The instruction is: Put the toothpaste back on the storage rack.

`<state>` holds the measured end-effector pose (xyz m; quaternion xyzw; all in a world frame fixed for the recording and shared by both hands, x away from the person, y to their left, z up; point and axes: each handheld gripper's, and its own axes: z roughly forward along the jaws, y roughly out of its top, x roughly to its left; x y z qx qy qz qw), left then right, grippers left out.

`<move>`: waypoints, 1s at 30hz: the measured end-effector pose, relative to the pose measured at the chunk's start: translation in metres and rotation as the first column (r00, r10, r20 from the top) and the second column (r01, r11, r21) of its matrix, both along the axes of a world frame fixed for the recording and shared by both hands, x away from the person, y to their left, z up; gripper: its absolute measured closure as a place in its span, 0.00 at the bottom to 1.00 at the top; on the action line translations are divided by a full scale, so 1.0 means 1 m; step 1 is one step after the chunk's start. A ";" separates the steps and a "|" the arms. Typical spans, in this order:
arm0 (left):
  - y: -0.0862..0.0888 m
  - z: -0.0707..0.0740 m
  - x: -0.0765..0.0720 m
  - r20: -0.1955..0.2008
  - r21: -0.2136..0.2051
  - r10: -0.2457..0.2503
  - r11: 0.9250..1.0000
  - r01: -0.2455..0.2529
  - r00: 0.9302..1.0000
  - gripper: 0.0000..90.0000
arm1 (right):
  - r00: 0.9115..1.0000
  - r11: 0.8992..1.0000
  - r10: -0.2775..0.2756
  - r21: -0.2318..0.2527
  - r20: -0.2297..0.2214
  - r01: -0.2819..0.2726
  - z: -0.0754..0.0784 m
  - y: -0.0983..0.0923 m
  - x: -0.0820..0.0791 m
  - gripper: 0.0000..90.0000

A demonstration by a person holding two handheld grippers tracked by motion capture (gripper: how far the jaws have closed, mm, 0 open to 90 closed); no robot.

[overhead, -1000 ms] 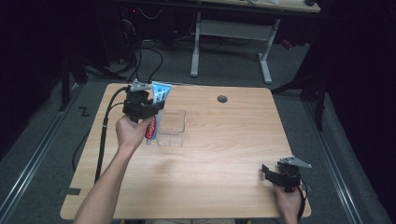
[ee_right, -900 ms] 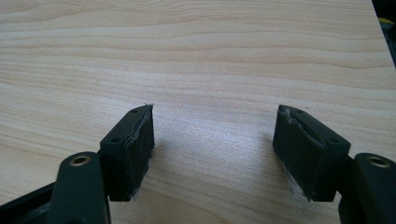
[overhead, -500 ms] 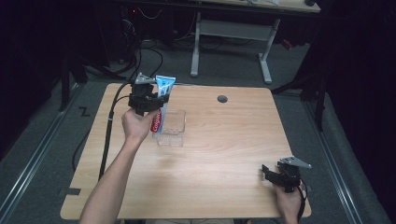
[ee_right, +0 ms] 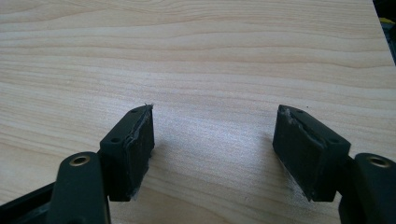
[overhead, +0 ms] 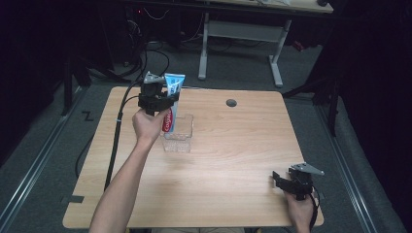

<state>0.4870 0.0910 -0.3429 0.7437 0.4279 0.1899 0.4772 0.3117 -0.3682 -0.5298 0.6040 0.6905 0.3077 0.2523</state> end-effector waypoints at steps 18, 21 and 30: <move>-0.006 -0.012 0.009 0.010 0.037 0.024 0.999 -0.025 1.000 0.79 | 1.000 1.000 0.002 -0.013 -0.001 -0.002 0.000 0.001 0.000 0.33; -0.007 -0.014 0.010 0.003 0.041 0.024 0.999 -0.024 1.000 0.79 | 1.000 1.000 0.002 -0.013 0.000 -0.002 0.000 0.001 0.000 0.33; -0.007 -0.019 0.011 -0.010 0.074 0.019 0.997 -0.018 1.000 0.79 | 1.000 0.999 0.005 -0.038 -0.003 -0.005 0.000 0.003 0.000 0.33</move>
